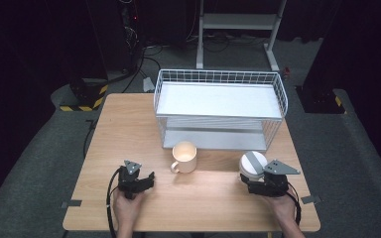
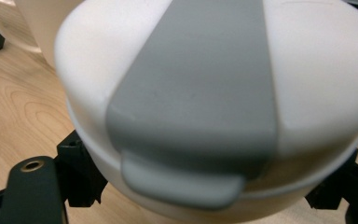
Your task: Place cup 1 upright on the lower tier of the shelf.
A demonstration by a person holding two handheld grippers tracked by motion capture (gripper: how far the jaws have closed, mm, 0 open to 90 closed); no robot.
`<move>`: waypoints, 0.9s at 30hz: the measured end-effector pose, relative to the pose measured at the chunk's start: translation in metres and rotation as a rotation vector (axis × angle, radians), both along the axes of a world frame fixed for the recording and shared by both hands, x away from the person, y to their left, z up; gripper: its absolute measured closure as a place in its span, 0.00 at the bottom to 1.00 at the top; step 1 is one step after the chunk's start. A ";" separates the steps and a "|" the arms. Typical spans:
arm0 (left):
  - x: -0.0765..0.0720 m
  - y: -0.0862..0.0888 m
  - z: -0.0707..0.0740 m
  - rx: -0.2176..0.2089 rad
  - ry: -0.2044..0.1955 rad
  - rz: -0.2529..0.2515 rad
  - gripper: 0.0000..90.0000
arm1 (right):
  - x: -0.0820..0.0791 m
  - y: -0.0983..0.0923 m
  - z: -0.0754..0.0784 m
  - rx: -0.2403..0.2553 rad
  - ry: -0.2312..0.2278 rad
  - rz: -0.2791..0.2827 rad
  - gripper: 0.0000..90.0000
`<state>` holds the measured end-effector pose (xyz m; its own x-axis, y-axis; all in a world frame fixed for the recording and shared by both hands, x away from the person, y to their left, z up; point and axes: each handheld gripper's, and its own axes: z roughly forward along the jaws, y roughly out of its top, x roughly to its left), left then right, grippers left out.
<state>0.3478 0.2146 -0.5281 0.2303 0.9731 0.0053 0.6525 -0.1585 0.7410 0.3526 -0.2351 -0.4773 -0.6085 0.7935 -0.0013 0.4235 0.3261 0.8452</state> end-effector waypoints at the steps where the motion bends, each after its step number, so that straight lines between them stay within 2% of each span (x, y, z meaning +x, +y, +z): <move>1: 0.000 0.000 0.000 0.000 0.000 0.000 0.26 | 0.001 0.000 0.001 -0.003 -0.004 0.000 0.20; 5: 0.000 0.000 0.000 -0.001 0.000 0.001 0.26 | 0.009 0.001 0.003 -0.013 -0.010 -0.004 0.20; 12: 0.000 0.000 0.000 -0.001 0.000 0.001 0.26 | 0.022 0.003 0.007 -0.001 0.000 -0.012 0.20; 20: 0.000 0.000 0.000 -0.001 -0.001 0.000 0.26 | 0.041 0.006 0.010 0.032 0.034 -0.048 0.20; 27: 0.000 0.000 0.000 0.000 -0.002 -0.002 0.26 | 0.057 0.015 0.012 0.010 0.025 -0.054 0.20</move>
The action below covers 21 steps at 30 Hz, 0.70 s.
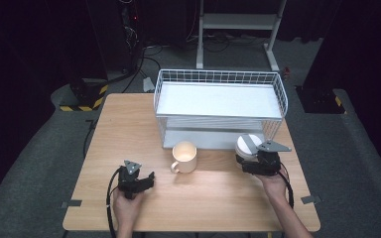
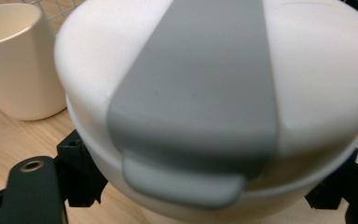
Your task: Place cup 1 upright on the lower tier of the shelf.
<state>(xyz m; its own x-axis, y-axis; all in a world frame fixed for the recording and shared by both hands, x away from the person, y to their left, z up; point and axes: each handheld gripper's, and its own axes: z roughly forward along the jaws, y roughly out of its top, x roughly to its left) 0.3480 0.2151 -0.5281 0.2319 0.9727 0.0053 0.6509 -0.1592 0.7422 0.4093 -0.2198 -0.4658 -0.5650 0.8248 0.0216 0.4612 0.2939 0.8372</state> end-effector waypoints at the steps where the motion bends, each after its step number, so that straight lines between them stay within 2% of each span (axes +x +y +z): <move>1: 0.000 0.000 0.000 0.000 0.001 0.000 0.26 | 0.005 0.003 0.000 -0.002 0.003 -0.006 0.20; 16: 0.000 0.000 0.000 -0.001 0.000 0.001 0.26 | 0.037 0.012 -0.004 -0.003 0.017 -0.057 0.20; 21: 0.000 0.000 0.000 -0.002 0.002 0.002 0.26 | 0.045 0.011 -0.007 0.004 0.020 -0.097 0.20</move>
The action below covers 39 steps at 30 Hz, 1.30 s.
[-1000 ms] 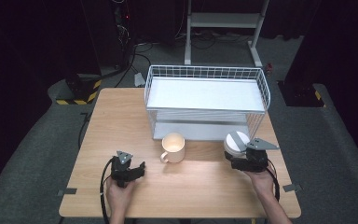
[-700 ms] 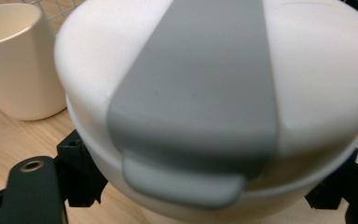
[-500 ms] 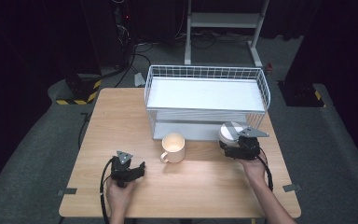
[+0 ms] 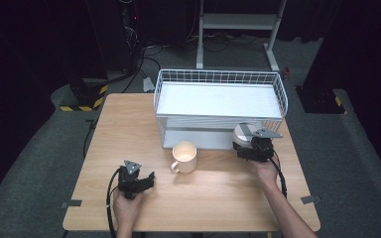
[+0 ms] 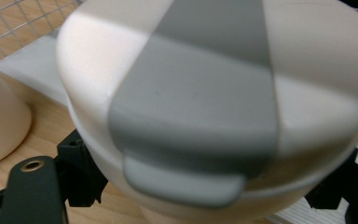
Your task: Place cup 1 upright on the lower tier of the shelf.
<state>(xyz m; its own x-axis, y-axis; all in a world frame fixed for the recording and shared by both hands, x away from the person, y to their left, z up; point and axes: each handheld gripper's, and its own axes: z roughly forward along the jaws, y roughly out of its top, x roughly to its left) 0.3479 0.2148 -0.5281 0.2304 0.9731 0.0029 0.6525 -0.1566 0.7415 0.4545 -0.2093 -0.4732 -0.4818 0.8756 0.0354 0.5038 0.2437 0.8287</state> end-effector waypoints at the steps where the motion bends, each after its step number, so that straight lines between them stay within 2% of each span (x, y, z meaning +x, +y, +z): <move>1: 0.000 0.000 0.000 0.001 0.001 -0.001 0.26 | 0.002 -0.001 -0.002 -0.007 -0.001 -0.002 0.20; 5: 0.000 0.000 0.000 0.002 0.001 -0.001 0.26 | 0.004 -0.003 -0.003 -0.002 -0.005 -0.025 0.20; 7: 0.000 0.000 0.000 0.002 0.000 -0.001 0.26 | 0.008 -0.005 -0.006 0.014 -0.021 -0.033 0.20; 14: 0.000 0.000 0.000 0.003 -0.001 -0.001 0.26 | 0.013 -0.004 -0.012 0.022 -0.060 -0.038 0.20; 24: 0.000 0.000 0.000 0.003 -0.001 -0.001 0.26 | 0.017 -0.004 -0.015 0.034 -0.074 -0.045 0.20; 28: 0.000 0.000 0.000 0.002 0.000 -0.001 0.26 | 0.018 -0.005 -0.017 0.052 -0.064 -0.042 0.19; 39: 0.000 0.000 0.000 0.003 -0.001 -0.001 0.26 | 0.017 -0.006 -0.017 0.038 -0.039 -0.055 0.15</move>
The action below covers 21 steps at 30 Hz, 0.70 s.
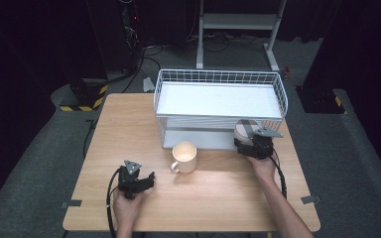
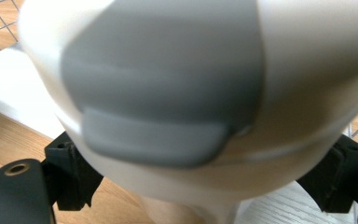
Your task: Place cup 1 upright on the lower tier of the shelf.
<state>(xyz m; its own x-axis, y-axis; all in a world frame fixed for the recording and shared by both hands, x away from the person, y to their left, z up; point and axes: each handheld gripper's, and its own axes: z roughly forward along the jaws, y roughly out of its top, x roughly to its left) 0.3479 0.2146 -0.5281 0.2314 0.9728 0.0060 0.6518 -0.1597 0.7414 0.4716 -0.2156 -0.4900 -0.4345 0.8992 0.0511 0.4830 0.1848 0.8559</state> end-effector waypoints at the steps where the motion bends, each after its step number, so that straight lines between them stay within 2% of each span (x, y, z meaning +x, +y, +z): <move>1: 0.000 0.000 0.000 0.000 0.000 0.000 0.26 | 0.000 0.000 0.001 -0.007 -0.004 0.004 0.15; 4: 0.000 0.000 0.000 0.000 0.000 0.000 0.26 | -0.002 0.000 0.001 -0.014 -0.002 0.005 0.15; 9: 0.000 0.000 0.000 0.000 0.000 0.000 0.26 | -0.005 -0.002 0.001 -0.019 0.034 -0.005 0.15; 16: 0.000 0.000 0.000 0.000 0.000 0.000 0.26 | -0.015 -0.007 -0.005 -0.029 0.059 -0.009 0.19; 21: 0.000 0.000 0.000 0.000 0.000 0.000 0.26 | -0.020 -0.009 -0.008 -0.037 0.049 -0.003 0.24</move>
